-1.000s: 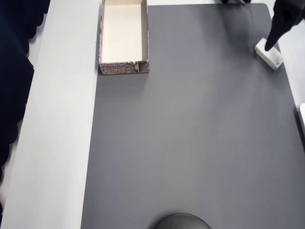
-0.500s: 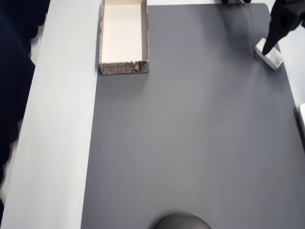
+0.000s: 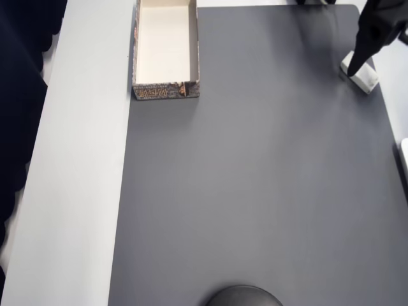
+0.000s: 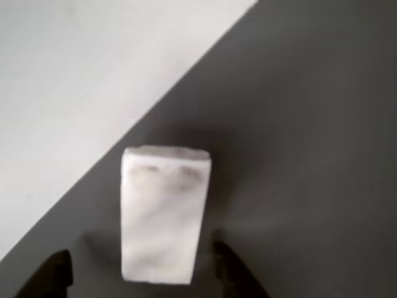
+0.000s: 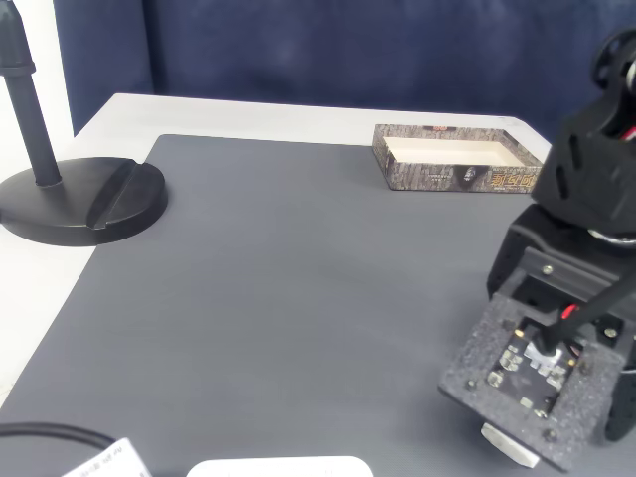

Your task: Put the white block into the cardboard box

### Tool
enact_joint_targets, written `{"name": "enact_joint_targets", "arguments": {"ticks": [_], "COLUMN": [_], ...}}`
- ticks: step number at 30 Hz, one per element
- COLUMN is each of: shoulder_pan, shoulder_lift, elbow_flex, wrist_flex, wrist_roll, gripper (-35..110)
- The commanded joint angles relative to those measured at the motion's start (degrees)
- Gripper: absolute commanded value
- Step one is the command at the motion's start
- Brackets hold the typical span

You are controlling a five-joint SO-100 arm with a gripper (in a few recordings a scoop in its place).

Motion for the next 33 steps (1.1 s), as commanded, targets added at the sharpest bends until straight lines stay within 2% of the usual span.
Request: {"name": "enact_joint_targets", "arguments": {"ticks": [1, 33], "shoulder_pan": [0.2, -0.7], "shoulder_lift": [-0.4, -3.7], "elbow_flex": [-0.5, -2.5], "wrist_flex": [-0.7, -2.6], "wrist_roll": [0.6, 1.1], "gripper": [32, 32]}}
